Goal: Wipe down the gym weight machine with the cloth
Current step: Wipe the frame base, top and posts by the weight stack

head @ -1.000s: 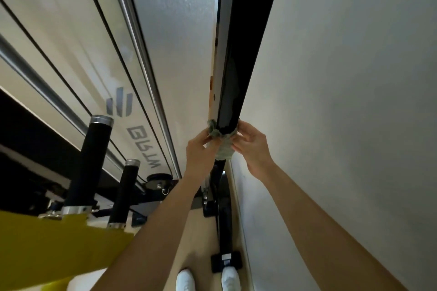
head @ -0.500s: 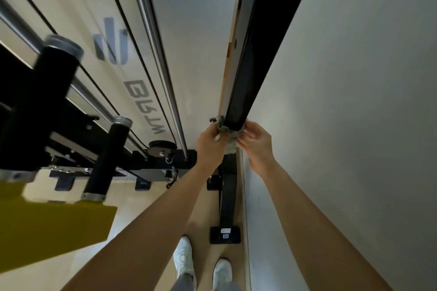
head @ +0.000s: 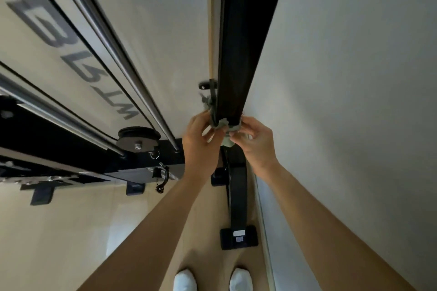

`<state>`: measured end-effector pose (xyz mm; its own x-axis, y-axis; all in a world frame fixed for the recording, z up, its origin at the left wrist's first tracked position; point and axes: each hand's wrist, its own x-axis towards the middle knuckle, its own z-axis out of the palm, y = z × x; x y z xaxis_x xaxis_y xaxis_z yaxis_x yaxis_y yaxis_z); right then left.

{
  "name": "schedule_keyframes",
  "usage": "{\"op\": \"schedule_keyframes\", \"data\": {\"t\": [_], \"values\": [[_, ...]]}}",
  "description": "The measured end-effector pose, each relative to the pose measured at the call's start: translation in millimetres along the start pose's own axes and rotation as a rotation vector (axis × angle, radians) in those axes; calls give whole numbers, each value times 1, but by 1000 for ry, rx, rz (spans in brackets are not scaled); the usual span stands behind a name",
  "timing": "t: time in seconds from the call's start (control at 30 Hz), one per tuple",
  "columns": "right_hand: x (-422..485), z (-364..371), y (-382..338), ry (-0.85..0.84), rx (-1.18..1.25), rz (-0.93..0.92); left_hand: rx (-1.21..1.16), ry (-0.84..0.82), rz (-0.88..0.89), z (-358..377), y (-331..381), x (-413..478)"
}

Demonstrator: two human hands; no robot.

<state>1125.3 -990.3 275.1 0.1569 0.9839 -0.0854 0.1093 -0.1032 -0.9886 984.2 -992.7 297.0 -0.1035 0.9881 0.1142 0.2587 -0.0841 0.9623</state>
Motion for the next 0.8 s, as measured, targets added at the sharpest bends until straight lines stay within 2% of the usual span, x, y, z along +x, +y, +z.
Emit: {"op": "schedule_keyframes", "data": {"t": [0.2,0.4,0.6,0.8], "values": [[6,14,74,27,-79,-86,-9,-3,8,23,-93,-10],[9,30,171,50,-99,-87,-47,14,-19,52,-182,-32],[21,33,263,24,-74,-124,-94,69,67,85,-252,-57],[28,39,334,24,-171,-234,-136,26,102,106,-333,-77]]}}
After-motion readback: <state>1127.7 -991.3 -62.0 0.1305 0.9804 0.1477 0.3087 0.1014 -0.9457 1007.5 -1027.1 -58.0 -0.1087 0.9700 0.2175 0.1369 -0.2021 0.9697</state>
